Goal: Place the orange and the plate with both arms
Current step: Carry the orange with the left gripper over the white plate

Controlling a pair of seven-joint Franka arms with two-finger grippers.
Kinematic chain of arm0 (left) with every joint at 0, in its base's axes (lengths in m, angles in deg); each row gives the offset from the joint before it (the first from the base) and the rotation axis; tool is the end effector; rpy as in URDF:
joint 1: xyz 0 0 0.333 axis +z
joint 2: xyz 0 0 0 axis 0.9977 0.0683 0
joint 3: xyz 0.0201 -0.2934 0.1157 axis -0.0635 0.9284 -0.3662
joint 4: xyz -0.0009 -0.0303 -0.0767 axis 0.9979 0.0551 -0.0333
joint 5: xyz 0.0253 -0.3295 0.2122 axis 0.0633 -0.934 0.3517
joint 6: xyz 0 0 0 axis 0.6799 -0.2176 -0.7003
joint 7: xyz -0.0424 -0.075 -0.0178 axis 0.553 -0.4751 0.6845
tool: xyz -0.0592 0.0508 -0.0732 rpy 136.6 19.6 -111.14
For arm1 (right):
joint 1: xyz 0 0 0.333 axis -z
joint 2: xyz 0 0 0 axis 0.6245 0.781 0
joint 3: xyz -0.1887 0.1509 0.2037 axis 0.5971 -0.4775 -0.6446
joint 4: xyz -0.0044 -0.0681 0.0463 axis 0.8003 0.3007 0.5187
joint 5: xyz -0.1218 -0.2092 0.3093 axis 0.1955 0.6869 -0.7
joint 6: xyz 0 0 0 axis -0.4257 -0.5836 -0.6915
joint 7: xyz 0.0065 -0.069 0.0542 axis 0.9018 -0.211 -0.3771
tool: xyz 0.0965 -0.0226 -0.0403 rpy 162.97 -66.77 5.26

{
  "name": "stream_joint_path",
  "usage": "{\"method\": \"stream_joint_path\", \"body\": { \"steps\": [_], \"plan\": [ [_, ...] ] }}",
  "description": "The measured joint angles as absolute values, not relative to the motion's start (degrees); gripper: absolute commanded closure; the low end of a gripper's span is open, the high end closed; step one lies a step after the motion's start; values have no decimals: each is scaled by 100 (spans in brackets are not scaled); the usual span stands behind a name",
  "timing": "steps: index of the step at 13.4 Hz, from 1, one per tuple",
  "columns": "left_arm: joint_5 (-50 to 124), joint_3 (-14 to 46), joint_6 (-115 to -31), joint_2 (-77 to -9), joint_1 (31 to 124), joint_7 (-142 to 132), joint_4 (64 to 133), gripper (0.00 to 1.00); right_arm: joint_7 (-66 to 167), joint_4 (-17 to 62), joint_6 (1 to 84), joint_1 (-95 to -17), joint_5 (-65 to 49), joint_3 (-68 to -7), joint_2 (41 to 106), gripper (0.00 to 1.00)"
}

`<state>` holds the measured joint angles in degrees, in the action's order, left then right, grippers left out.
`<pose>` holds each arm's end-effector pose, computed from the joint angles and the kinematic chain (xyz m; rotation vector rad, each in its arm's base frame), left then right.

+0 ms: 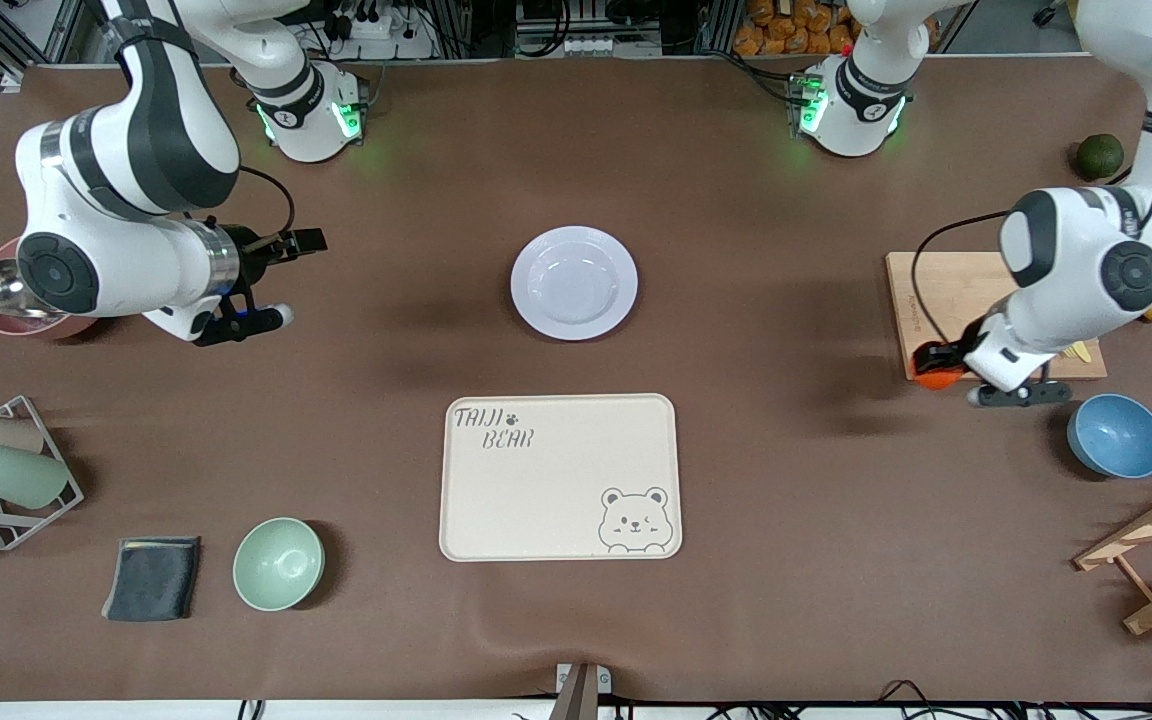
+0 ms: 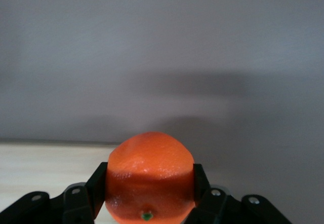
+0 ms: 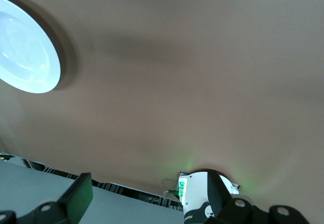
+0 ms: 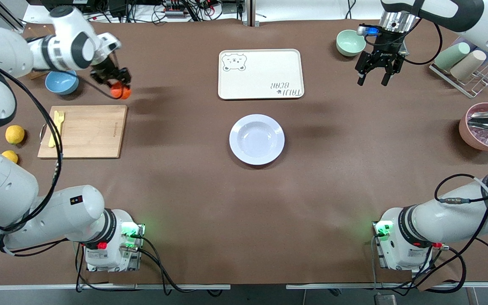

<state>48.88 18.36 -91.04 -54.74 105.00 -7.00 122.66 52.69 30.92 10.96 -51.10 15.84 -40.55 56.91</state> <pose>0.5605 -0.0122 0.2917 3.0895 0.0390 -0.0412 0.5148 0.1208 0.4210 -2.8340 -0.2701 0.7901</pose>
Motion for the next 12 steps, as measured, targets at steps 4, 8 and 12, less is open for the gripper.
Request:
{"method": "stream_joint_path", "body": {
  "steps": [4,8,12],
  "plan": [
    [4878,2819,-8457,-5450,10102,805,11574,100,5266,3026,1320,-5104,1584,-4051,5689,0],
    [4871,2880,-8340,-5210,8763,2483,11229,100,5266,2761,1911,-5030,1582,-4041,5843,0],
    [4868,2886,-8319,-4627,7462,4460,10830,100,5244,2717,2392,-4841,1568,-4029,6107,0]
  ]
}}
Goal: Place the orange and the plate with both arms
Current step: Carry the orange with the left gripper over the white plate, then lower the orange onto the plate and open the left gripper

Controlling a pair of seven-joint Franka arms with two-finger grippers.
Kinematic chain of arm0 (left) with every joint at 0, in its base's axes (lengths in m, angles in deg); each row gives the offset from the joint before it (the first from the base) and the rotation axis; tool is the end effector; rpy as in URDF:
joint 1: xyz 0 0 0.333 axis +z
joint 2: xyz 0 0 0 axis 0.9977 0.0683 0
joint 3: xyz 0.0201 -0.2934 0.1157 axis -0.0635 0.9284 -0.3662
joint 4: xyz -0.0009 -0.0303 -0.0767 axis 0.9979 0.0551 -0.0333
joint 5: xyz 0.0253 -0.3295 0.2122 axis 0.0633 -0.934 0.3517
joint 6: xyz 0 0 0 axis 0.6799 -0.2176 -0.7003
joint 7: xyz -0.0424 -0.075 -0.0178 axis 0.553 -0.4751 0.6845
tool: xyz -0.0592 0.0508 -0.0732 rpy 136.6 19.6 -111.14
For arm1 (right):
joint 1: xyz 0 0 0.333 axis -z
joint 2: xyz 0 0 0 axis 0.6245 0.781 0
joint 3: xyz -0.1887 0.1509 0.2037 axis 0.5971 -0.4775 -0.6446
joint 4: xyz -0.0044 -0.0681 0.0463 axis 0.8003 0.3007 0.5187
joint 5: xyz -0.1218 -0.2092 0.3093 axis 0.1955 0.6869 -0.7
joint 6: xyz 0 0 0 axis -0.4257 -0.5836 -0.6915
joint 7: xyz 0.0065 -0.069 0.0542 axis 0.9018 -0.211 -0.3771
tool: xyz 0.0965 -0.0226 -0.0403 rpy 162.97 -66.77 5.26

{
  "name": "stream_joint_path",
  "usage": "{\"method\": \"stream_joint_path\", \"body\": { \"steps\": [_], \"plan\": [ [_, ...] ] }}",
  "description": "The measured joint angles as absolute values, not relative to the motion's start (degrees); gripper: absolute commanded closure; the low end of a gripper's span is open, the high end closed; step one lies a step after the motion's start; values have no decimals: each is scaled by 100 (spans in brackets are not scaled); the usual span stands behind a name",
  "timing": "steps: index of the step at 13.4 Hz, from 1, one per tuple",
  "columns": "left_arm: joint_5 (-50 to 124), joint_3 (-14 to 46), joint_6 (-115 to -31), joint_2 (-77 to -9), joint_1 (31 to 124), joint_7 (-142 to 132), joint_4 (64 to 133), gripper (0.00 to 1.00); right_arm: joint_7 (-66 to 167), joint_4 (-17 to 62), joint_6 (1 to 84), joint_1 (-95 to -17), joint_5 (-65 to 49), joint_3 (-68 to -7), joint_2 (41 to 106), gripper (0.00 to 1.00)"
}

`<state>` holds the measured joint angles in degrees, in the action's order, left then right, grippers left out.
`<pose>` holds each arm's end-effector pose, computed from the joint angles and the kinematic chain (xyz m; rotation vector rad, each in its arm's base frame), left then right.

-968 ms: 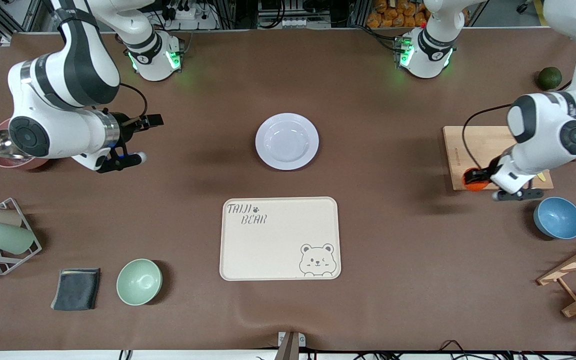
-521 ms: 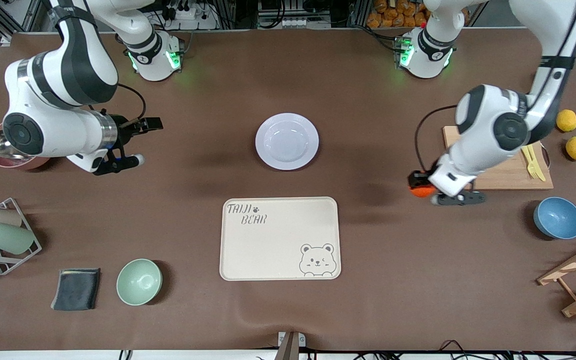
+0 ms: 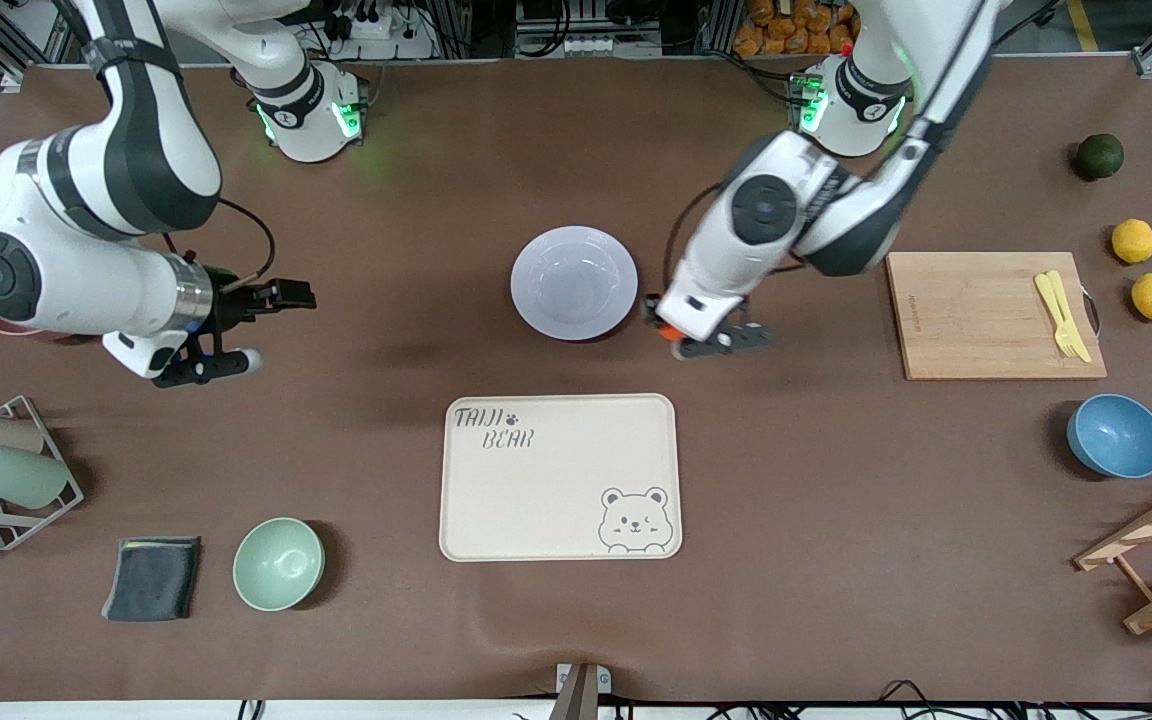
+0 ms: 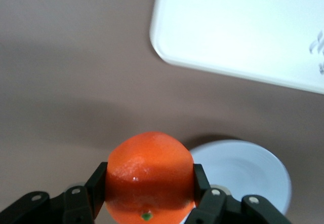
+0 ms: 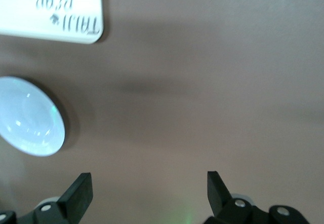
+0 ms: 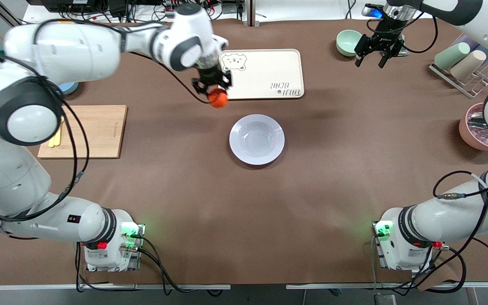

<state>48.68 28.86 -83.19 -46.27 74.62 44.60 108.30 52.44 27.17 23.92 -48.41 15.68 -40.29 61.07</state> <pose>0.4707 -0.4031 0.3202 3.0187 0.3667 -0.2078 0.5705 0.0969 0.4163 -2.8965 -0.1696 0.4637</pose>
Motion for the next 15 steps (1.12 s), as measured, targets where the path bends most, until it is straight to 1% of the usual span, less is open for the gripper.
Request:
{"method": "stream_joint_path", "body": {
  "steps": [4,6,11,14,15],
  "plan": [
    [4868,2852,-8319,-3844,6428,5851,10202,100,4777,2723,2479,-4544,1398,-4019,6395,0],
    [4868,2774,-8320,-3526,6042,6130,10031,100,4607,2789,2456,-4495,1189,-4014,6431,0],
    [4868,2496,-8386,-2957,5667,6178,9698,100,4297,3079,2437,-4422,822,-4012,6431,0],
    [4868,2461,-8455,-2800,5558,6178,9627,100,4229,3212,2402,-4426,507,-4032,6423,0],
    [4868,2459,-8510,-2758,5544,6178,9627,90,4201,3283,2397,-4438,333,-4051,6401,0]
  ]
}}
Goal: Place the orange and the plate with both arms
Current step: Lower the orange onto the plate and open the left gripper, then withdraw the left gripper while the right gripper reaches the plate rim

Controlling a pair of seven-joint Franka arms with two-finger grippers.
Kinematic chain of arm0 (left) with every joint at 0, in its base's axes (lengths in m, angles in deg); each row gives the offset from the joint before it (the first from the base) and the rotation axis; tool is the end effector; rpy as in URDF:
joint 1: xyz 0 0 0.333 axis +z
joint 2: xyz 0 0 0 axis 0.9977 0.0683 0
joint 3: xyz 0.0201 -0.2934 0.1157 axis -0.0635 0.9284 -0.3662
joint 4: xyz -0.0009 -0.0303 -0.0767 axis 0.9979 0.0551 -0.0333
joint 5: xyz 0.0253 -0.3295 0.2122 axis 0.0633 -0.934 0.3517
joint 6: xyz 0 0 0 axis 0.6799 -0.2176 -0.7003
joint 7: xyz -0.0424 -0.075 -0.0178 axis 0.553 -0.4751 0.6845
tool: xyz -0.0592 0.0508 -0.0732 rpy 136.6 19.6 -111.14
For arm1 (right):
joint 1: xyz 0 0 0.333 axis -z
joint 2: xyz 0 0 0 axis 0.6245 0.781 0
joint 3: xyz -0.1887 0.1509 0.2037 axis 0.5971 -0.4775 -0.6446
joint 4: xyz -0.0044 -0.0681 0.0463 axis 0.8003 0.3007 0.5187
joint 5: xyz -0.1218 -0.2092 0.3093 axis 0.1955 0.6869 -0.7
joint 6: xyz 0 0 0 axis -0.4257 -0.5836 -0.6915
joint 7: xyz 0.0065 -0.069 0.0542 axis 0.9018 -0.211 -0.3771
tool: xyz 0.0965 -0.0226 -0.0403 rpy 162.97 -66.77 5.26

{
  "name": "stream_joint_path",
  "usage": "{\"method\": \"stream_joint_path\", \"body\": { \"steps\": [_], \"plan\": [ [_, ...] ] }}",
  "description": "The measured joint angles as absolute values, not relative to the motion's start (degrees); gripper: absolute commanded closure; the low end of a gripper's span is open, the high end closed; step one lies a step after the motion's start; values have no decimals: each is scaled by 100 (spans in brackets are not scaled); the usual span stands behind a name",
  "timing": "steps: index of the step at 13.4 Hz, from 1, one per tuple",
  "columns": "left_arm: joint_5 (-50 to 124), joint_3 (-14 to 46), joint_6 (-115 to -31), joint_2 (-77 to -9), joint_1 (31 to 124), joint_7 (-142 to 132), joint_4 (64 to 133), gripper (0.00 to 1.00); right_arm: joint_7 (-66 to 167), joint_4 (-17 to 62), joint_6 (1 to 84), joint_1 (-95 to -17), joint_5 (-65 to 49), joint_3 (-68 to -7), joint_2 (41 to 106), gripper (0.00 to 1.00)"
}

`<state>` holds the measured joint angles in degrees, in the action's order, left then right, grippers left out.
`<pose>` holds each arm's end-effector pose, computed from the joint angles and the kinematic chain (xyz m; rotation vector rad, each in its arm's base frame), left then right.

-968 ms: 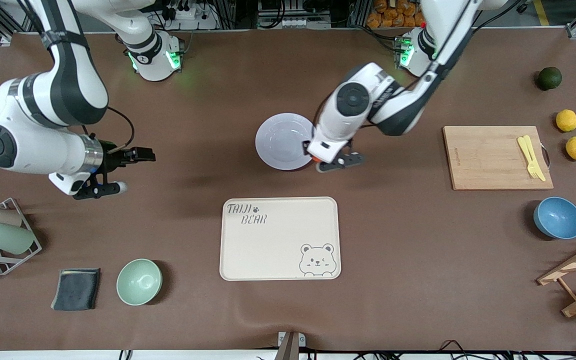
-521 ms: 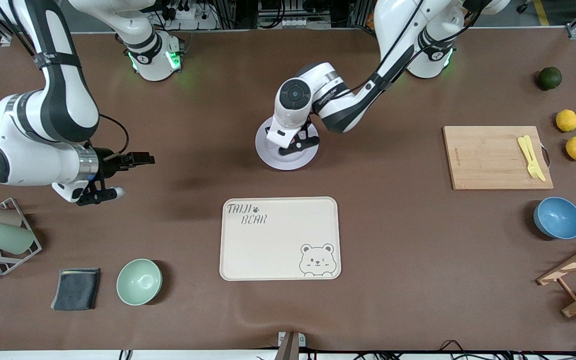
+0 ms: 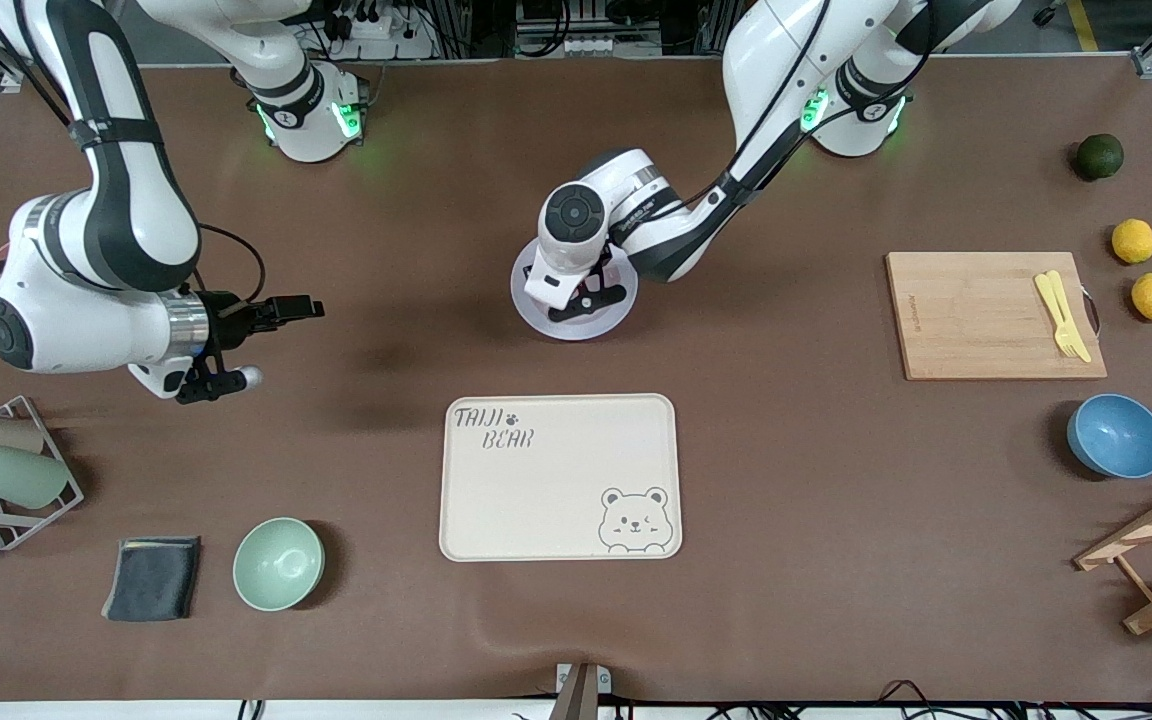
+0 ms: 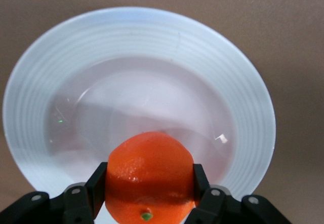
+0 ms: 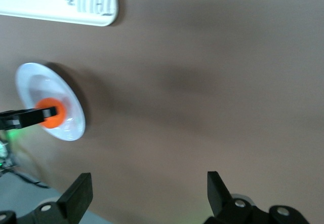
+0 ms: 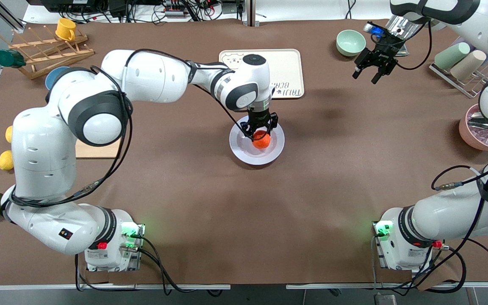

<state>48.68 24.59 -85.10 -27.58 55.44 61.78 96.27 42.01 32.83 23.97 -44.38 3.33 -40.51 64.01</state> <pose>0.3864 -0.5431 0.2093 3.0289 0.5127 -0.4371 0.5569 0.0767 0.3514 -2.6279 -0.1797 0.5608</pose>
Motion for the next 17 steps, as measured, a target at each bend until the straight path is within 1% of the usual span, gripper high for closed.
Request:
{"method": "stream_joint_path", "body": {
  "steps": [1,2,3,7,9,10,11,13,15,17],
  "plan": [
    [4868,2453,-8554,-2718,5541,6178,9626,77,4165,3355,2394,-4473,202,-4071,6377,0],
    [4868,2441,-8575,-2679,5541,6178,9625,55,4149,3403,2396,-4546,122,-4088,6361,0],
    [4868,2418,-8590,-2646,5539,6178,9625,1,4146,3436,2425,-4660,54,-4098,6358,0],
    [4868,2330,-8600,-2626,5542,6178,9584,0,4147,3934,3019,-5274,-575,-4124,6358,0],
    [4868,2312,-8553,-2671,5570,6178,9499,0,4147,4078,3122,-5371,-606,-4129,6358,0],
    [4868,2308,-8386,-2781,5609,6178,9425,0,4137,4139,3157,-5372,-610,-4128,6356,0],
    [4869,2293,-8110,-2996,5678,6178,9343,0,4068,4242,3266,-5376,-664,-4129,6355,0],
    [4873,2249,-7458,-3726,5994,6179,9223,0,3724,4574,3624,-5443,-1099,-4135,6357,0],
    [4879,2229,-6925,-4544,6532,6147,9204,0,3403,4903,4011,-5629,-1519,-4135,6361,0],
    [4880,2210,-6571,-5176,7103,5822,9226,0,3343,5059,4280,-5913,-1754,-4138,6366,0]
  ]
}}
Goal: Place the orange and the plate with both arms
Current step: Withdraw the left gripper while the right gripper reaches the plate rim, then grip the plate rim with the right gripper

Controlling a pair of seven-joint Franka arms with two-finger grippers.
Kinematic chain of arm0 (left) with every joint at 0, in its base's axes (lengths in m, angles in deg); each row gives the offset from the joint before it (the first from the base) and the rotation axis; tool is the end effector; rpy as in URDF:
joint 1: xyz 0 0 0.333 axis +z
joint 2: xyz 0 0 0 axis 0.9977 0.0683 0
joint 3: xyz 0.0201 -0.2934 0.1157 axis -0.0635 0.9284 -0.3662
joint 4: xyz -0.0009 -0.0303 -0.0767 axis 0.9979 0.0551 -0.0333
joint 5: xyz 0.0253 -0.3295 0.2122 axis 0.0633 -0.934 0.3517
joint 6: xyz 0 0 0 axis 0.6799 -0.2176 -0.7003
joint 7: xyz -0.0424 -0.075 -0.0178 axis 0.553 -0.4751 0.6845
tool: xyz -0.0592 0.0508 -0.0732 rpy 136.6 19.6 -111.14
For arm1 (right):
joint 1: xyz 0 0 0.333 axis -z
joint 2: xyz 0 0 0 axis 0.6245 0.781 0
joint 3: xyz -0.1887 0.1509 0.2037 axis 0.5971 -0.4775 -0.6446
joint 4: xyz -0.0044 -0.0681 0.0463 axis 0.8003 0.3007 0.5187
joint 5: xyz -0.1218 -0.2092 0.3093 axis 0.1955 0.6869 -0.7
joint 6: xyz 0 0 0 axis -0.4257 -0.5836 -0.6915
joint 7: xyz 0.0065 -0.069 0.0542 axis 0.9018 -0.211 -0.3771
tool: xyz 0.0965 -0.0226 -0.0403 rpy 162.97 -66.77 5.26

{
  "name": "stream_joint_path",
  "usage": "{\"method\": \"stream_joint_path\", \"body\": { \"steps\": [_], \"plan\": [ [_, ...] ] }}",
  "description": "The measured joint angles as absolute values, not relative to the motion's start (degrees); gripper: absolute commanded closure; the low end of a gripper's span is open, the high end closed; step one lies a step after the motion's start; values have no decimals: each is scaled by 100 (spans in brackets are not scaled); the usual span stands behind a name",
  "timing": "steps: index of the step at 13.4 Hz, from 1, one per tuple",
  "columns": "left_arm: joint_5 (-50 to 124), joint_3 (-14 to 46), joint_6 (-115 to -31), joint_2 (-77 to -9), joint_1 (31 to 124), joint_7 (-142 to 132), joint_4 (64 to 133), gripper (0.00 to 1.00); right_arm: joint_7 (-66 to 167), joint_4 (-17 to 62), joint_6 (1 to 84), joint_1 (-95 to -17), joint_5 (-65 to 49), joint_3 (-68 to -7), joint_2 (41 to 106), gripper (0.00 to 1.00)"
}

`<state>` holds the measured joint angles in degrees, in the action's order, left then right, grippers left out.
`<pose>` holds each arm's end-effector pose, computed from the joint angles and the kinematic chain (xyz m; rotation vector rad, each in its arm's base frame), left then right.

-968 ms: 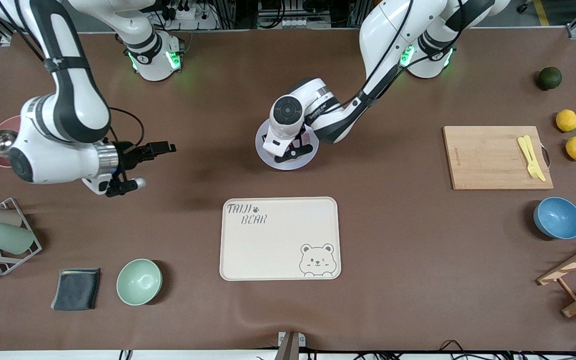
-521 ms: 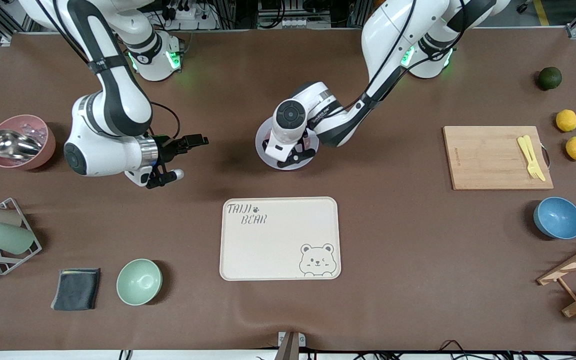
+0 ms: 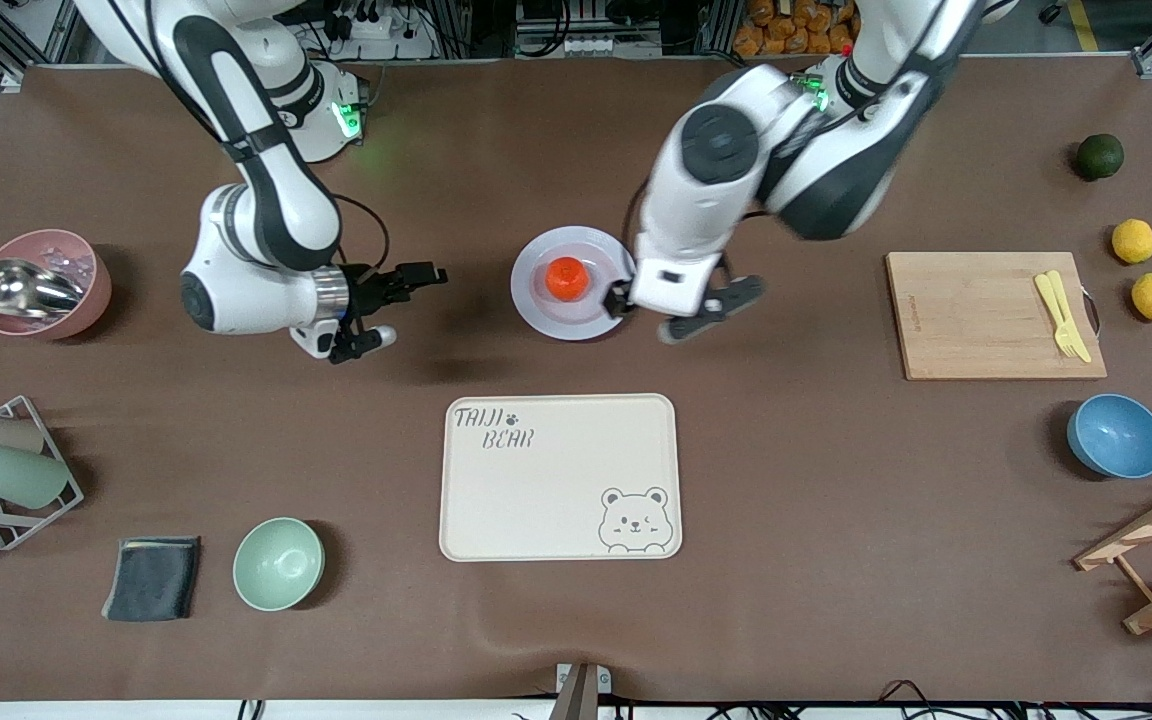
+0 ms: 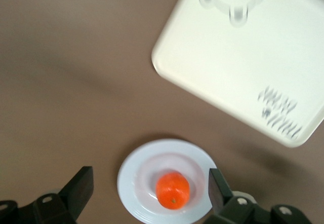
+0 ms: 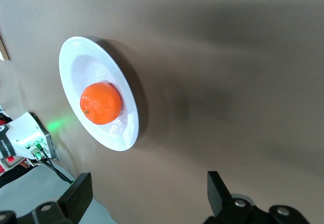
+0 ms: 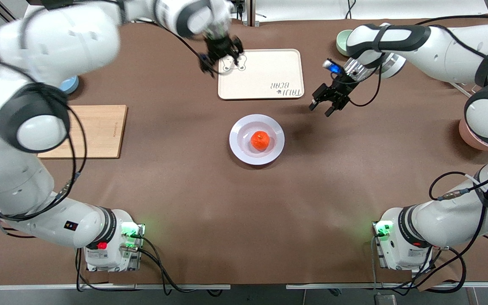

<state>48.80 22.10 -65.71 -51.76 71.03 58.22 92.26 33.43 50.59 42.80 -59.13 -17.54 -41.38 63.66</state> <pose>0.5170 -0.3842 0.4658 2.9690 0.8083 -0.0781 0.4700 0.2080 0.2536 -2.4432 -0.2315 0.4997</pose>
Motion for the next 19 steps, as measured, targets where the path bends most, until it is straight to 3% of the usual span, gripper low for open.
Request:
{"method": "stream_joint_path", "body": {
  "steps": [5,9,13,17,19],
  "plan": [
    [5064,2162,-6000,-5896,8496,3972,9173,0,3344,5314,4904,-6596,-2175,-4142,6423,0],
    [5148,2153,-5132,-6133,9358,2737,8733,0,3341,5406,5197,-6909,-2663,-4141,6726,0],
    [5150,2160,-4787,-6409,10042,1650,8659,0,3337,5498,5785,-7487,-3540,-4142,6925,0],
    [5112,2007,-4583,-6505,10023,1204,8658,0,3107,5535,6017,-7841,-4183,-4138,7121,0],
    [5000,1389,-4572,-6516,9491,1006,8658,0,2753,5546,6018,-7834,-4484,-4093,7244,0]
  ]
}}
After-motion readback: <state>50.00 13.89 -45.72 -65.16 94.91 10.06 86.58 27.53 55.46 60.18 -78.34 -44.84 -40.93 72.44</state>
